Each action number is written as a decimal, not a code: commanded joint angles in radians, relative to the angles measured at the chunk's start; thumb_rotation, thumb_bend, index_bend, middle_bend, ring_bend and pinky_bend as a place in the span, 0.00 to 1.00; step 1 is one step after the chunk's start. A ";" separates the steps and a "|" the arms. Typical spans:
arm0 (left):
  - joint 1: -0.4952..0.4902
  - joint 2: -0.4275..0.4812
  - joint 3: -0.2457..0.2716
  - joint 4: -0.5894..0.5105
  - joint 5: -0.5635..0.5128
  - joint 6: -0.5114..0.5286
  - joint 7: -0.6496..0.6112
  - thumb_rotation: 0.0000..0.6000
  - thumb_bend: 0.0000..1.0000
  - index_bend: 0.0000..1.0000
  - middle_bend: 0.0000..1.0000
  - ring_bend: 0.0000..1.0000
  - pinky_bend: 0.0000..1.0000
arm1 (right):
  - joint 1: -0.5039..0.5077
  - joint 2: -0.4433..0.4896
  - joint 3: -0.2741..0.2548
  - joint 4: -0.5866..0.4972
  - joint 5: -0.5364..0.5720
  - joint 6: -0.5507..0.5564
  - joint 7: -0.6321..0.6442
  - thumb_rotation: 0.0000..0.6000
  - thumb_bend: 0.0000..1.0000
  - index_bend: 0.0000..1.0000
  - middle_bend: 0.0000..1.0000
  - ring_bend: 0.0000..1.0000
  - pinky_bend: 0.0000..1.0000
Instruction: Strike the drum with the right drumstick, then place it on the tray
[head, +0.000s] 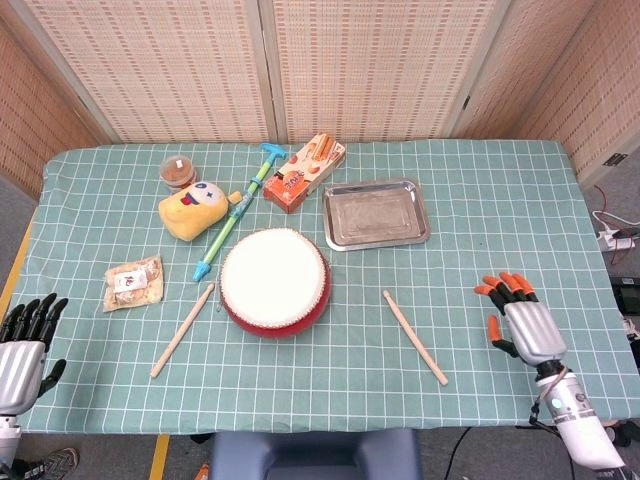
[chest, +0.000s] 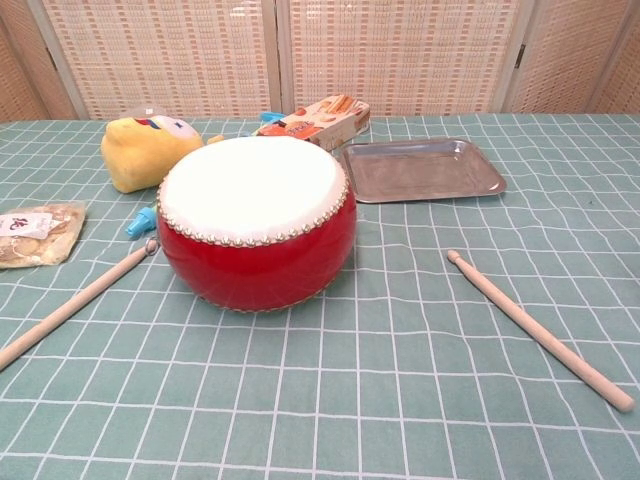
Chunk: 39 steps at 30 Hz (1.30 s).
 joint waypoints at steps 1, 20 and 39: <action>0.002 0.003 0.002 -0.001 0.002 0.002 -0.004 1.00 0.27 0.00 0.00 0.00 0.00 | 0.086 -0.046 0.020 0.007 0.068 -0.125 -0.026 1.00 0.81 0.31 0.08 0.00 0.00; 0.009 0.005 0.008 0.008 0.011 0.006 -0.022 1.00 0.27 0.00 0.00 0.00 0.00 | 0.251 -0.226 0.014 0.179 0.205 -0.345 -0.044 0.98 0.81 0.35 0.06 0.00 0.00; 0.010 -0.001 0.010 0.028 0.011 -0.001 -0.053 1.00 0.27 0.00 0.00 0.00 0.00 | 0.330 -0.322 -0.031 0.172 0.113 -0.366 -0.053 0.97 0.81 0.35 0.06 0.00 0.00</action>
